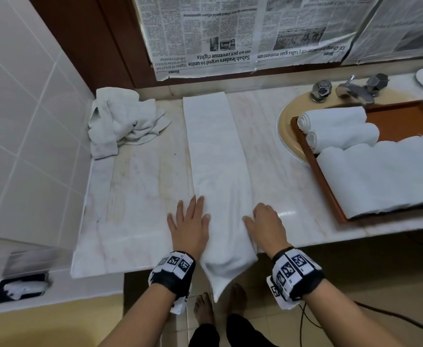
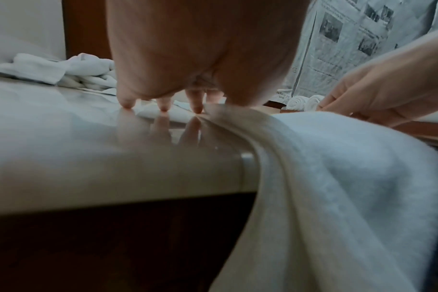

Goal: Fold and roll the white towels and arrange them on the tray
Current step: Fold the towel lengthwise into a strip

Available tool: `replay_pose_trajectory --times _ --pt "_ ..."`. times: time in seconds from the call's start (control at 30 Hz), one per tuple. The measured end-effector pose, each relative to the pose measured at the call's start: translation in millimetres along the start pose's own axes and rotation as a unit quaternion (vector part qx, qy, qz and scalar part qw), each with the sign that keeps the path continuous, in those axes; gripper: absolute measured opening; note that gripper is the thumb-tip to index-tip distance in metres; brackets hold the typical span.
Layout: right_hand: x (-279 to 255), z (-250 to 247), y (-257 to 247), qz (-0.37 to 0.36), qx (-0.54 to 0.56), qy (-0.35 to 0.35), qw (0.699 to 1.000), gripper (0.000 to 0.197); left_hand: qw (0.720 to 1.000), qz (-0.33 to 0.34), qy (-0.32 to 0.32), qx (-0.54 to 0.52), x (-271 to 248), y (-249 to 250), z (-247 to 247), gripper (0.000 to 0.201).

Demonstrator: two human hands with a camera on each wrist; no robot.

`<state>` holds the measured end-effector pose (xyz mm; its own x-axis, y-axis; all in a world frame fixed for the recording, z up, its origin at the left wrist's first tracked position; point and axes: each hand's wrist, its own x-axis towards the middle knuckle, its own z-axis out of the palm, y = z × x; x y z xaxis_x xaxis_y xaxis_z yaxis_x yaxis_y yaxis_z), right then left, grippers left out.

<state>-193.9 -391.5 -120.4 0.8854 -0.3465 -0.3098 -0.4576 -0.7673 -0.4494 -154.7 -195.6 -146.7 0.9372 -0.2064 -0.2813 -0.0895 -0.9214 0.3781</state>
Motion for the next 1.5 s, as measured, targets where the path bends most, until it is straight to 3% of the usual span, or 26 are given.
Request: replay_pose_trajectory --times 0.23,0.37,0.43,0.57,0.67,0.73,0.8,0.83,0.9,1.0,1.13,1.3,1.4,1.5 --pt "25 -32 18 -0.003 0.115 -0.048 0.992 0.016 0.998 0.008 -0.019 0.061 0 -9 0 0.055" --pt "32 -36 27 0.007 0.065 -0.072 0.995 0.007 0.998 0.007 -0.034 0.058 -1 -8 -1 0.057" --pt "25 -35 30 0.028 0.099 -0.098 0.99 0.002 0.998 0.011 -0.033 0.042 -2 -7 -2 0.058" --pt "7 -36 29 0.026 0.093 -0.146 0.985 0.02 0.999 0.026 -0.018 0.012 -7 -8 -4 0.063" --pt "-1 -34 29 0.026 0.078 -0.132 0.988 0.022 0.998 0.036 -0.025 0.043 -12 -14 -2 0.07" --pt "-4 -32 28 -0.015 0.012 -0.051 0.999 0.016 0.998 0.034 -0.018 0.047 -14 -17 -1 0.072" --pt "-9 -23 23 -0.111 -0.045 0.07 0.99 0.007 0.999 0.028 0.0 0.024 -17 -14 1 0.068" --pt "-12 -14 18 -0.162 -0.048 0.094 0.981 0.01 0.999 0.03 0.008 0.023 -19 -9 2 0.067" --pt "-14 10 9 -0.235 -0.064 0.071 0.967 0.034 0.998 0.048 0.005 0.043 -22 3 9 0.063" --pt "-8 37 12 -0.265 -0.142 -0.02 0.954 0.055 0.995 0.072 -0.013 0.068 -24 13 19 0.054" --pt "2 30 36 -0.238 -0.188 -0.041 0.952 0.061 0.994 0.053 -0.017 0.089 -26 -7 17 0.054" --pt "6 16 48 -0.188 -0.146 -0.012 0.971 0.062 0.998 0.014 -0.014 0.058 -29 -26 1 0.057" --pt "4 17 33 -0.228 -0.116 -0.013 0.967 0.059 0.998 0.036 -0.006 0.042 -16 -8 -4 0.058" --pt "13 20 32 -0.251 -0.15 -0.048 0.955 0.058 0.994 0.06 -0.039 0.081 -2 9 -1 0.055"
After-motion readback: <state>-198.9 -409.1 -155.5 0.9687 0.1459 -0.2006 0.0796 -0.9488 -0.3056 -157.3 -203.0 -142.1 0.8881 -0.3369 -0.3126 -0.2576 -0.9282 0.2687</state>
